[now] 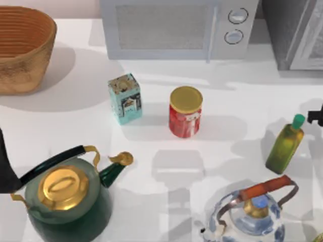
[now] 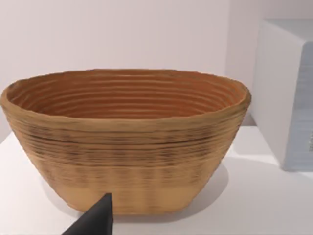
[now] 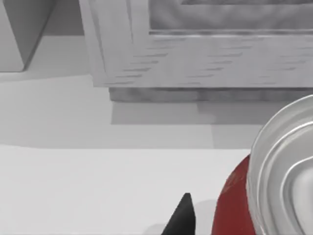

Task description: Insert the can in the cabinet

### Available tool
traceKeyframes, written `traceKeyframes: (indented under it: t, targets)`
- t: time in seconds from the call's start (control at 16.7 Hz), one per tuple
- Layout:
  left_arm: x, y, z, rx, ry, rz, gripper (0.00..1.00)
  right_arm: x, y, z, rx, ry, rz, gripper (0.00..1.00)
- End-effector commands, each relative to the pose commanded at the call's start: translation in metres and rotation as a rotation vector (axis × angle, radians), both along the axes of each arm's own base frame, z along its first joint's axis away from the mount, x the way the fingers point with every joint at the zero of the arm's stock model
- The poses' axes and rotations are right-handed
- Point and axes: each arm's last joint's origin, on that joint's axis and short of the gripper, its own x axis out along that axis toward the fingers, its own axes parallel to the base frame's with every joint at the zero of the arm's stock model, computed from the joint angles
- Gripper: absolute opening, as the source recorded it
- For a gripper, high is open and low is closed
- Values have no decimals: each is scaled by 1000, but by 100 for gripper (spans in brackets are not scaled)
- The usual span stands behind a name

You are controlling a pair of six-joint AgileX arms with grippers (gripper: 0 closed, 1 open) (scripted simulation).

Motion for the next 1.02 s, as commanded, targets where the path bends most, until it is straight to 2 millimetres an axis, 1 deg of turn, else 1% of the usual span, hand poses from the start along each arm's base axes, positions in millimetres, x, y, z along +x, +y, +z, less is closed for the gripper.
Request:
traceKeyframes:
  t: [0.12,0.36,0.6,0.72,1.02]
  targets:
    - [0,0,0,0,0,0,100,1,0,21,-1,14,-3,0]
    - [0,0,0,0,0,0,100,-6,-1,60,1,66,-9,0]
    - [0,0,0,0,0,0,100,-13,-2,99,-1,49,-13,0]
    - [0,0,0,0,0,0,100,-15,-2,109,-4,33,-14,0]
    - [0,0,0,0,0,0,100,-15,-1,107,-2,36,-13,0]
